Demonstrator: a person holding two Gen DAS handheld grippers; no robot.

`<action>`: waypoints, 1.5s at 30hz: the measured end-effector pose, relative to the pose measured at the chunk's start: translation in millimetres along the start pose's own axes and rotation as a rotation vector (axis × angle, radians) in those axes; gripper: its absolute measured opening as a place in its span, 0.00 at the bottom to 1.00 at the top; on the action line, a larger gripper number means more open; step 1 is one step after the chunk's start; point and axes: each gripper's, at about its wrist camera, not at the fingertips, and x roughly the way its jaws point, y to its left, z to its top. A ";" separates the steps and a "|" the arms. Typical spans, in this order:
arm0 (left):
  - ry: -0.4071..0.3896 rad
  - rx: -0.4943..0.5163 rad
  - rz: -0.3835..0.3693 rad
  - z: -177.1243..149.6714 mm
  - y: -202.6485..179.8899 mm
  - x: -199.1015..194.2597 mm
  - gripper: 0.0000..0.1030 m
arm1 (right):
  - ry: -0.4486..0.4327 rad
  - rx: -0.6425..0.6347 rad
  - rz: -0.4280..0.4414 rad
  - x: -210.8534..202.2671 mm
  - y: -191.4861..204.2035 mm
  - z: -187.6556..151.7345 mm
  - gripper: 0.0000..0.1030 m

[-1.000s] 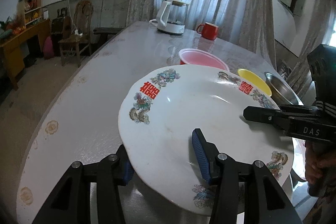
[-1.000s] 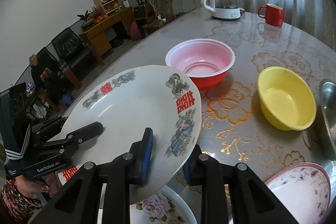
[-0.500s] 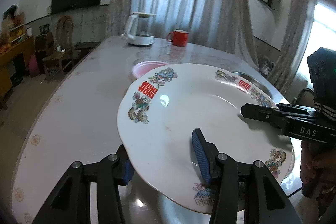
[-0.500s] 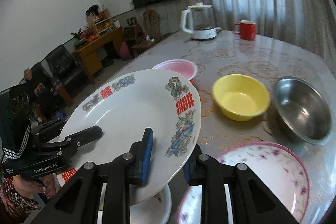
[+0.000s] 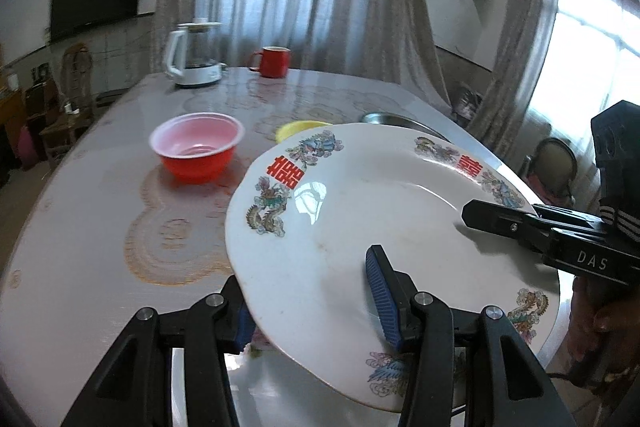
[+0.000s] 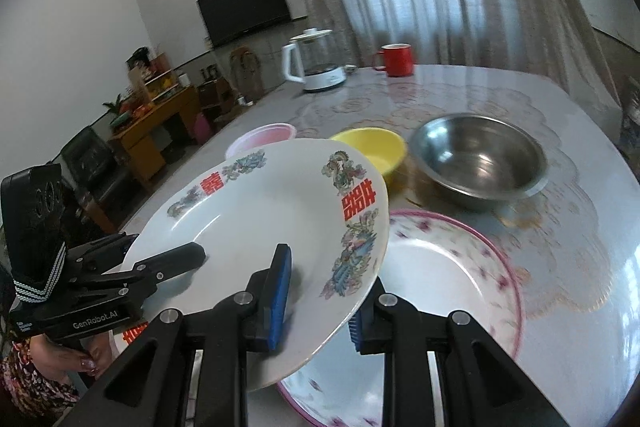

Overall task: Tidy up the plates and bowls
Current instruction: 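Carry the red-character plate over the pink-rimmed plate and lower it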

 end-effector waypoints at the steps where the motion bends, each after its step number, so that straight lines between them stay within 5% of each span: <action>1: 0.005 0.012 -0.004 -0.4 -5.4 3.1 0.49 | -0.001 0.015 -0.005 -2.5 -4.8 -2.8 0.23; 17: 0.105 0.048 -0.073 -8.9 -58.0 44.6 0.49 | 0.006 0.139 -0.083 -24.2 -61.0 -37.9 0.23; 35: 0.215 0.056 -0.029 -11.4 -74.8 76.2 0.49 | 0.087 0.244 -0.109 -6.7 -92.4 -55.0 0.24; 45: 0.214 0.058 0.018 -9.2 -77.4 80.8 0.52 | 0.137 0.262 -0.121 -0.9 -89.5 -52.6 0.28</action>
